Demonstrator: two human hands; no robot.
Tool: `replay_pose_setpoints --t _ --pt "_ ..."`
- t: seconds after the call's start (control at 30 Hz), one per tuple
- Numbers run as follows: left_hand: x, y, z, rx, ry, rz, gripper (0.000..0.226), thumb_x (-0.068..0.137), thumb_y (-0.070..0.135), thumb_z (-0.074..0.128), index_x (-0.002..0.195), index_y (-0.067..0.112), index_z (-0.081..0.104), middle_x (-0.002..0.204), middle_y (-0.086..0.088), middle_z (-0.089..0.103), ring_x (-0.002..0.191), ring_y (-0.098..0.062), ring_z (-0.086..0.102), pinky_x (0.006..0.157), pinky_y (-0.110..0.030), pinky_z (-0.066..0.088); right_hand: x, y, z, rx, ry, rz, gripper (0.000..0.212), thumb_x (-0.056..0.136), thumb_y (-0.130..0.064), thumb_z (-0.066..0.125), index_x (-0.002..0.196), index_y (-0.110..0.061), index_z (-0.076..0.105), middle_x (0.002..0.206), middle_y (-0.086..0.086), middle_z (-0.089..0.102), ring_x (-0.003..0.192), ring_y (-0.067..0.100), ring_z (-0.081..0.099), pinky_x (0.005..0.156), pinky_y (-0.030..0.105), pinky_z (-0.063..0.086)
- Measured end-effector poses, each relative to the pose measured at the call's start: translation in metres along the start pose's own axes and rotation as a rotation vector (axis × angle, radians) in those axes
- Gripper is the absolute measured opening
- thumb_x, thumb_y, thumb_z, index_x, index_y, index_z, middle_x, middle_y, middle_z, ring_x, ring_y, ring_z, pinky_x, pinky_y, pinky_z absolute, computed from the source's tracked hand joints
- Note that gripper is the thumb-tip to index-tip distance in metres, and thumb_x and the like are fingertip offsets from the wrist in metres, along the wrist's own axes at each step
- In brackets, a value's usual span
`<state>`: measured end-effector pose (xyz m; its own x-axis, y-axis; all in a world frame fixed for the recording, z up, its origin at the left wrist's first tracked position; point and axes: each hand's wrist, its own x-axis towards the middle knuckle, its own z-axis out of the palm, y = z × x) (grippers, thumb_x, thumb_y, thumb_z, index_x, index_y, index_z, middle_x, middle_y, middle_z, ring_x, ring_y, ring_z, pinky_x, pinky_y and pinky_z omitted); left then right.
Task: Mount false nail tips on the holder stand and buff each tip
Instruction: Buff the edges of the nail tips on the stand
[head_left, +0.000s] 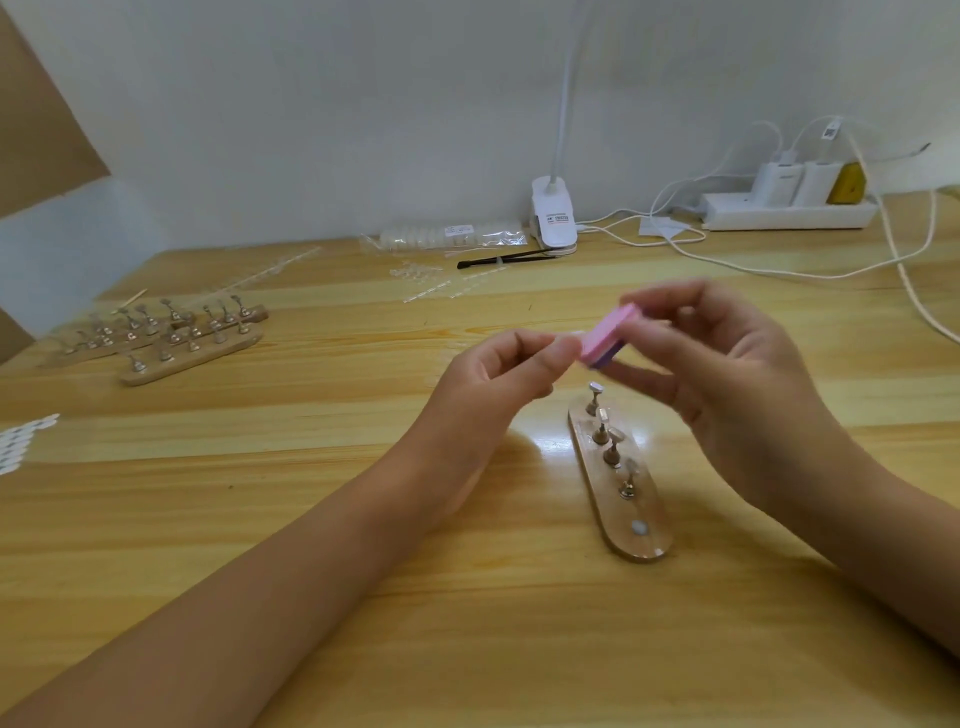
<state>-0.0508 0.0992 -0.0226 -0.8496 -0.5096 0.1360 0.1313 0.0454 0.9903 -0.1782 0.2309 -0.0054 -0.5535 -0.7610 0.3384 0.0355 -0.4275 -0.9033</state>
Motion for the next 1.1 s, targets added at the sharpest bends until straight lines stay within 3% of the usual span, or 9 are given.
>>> replay_pose_setpoints --t 0.1,0.17,0.33,0.4,0.47,0.57,0.77,0.93,1.1 --pt "0.0 0.0 -0.002 0.0 0.025 -0.012 0.018 0.082 0.036 0.07 0.095 0.024 0.073 0.089 0.017 0.07 0.083 0.003 0.061 0.093 -0.026 0.045 0.009 -0.009 -0.013 0.131 0.167 -0.088 0.014 0.09 -0.011 0.064 0.103 -0.012 0.06 0.097 0.005 0.066 0.097 0.019 0.069 0.087 0.029 0.056" --pt "0.0 0.002 -0.002 -0.019 0.04 -0.019 0.017 0.081 0.037 0.07 0.092 0.025 0.075 0.093 0.016 0.071 0.082 0.003 0.061 0.093 -0.026 0.046 0.014 -0.015 -0.024 0.024 0.155 -0.09 0.013 0.091 -0.012 0.063 0.103 -0.016 0.063 0.098 0.003 0.066 0.095 0.015 0.068 0.086 0.026 0.055" --pt "-0.001 0.009 -0.003 -0.042 0.051 -0.027 0.016 0.08 0.043 0.071 0.071 0.032 0.076 0.095 0.002 0.062 0.087 -0.006 0.054 0.09 -0.023 0.049 0.016 -0.003 -0.029 -1.024 -0.048 -0.377 0.023 0.09 -0.013 0.066 0.111 -0.021 0.068 0.109 0.002 0.059 0.1 0.007 0.055 0.093 0.015 0.045" --pt "-0.001 0.01 -0.004 -0.035 0.043 -0.021 0.021 0.076 0.051 0.072 0.068 0.032 0.075 0.097 0.001 0.062 0.086 -0.008 0.052 0.09 -0.023 0.049 0.016 0.004 -0.03 -1.201 -0.125 -0.342 0.04 0.087 -0.013 0.069 0.125 -0.022 0.063 0.123 0.002 0.05 0.115 0.011 0.045 0.105 0.018 0.033" --pt "-0.002 0.009 -0.004 -0.012 0.034 -0.021 0.026 0.072 0.057 0.069 0.071 0.032 0.075 0.095 0.004 0.066 0.084 -0.007 0.054 0.091 -0.024 0.05 0.014 0.003 -0.029 -1.107 -0.141 -0.232 0.051 0.084 -0.027 0.071 0.132 -0.03 0.055 0.128 -0.003 0.046 0.12 0.011 0.044 0.108 0.019 0.031" --pt "-0.002 0.006 -0.005 0.118 -0.006 -0.001 0.032 0.076 0.058 0.074 0.084 0.027 0.075 0.094 0.006 0.071 0.084 0.001 0.06 0.089 -0.019 0.051 0.011 -0.003 -0.024 -0.886 -0.204 -0.277 0.049 0.08 -0.039 0.068 0.128 -0.029 0.059 0.116 -0.005 0.057 0.107 0.014 0.056 0.097 0.025 0.046" --pt "-0.006 0.007 0.001 0.209 -0.11 -0.01 0.024 0.073 0.052 0.073 0.08 0.029 0.072 0.078 0.015 0.068 0.074 0.004 0.06 0.07 -0.008 0.045 0.002 0.002 -0.016 -1.114 -0.345 -0.518 0.02 0.09 -0.027 0.064 0.098 -0.011 0.071 0.09 -0.004 0.062 0.081 0.014 0.058 0.069 0.036 0.052" --pt "-0.002 0.008 -0.004 0.219 -0.007 0.008 0.053 0.07 0.071 0.058 0.088 0.025 0.078 0.076 0.012 0.061 0.079 -0.008 0.056 0.083 -0.028 0.048 -0.003 -0.018 -0.009 -1.131 -0.3 -0.358 0.012 0.087 -0.03 0.066 0.09 -0.018 0.069 0.084 -0.013 0.059 0.08 0.012 0.056 0.071 0.037 0.051" --pt "0.003 0.011 -0.014 0.127 0.106 -0.007 0.055 0.076 0.069 0.055 0.089 0.021 0.078 0.073 0.016 0.062 0.079 -0.002 0.058 0.085 -0.022 0.05 -0.043 -0.037 -0.014 -1.23 -0.335 -0.135 0.019 0.081 -0.055 0.061 0.078 -0.036 0.062 0.082 -0.018 0.062 0.077 0.009 0.06 0.065 0.032 0.051"
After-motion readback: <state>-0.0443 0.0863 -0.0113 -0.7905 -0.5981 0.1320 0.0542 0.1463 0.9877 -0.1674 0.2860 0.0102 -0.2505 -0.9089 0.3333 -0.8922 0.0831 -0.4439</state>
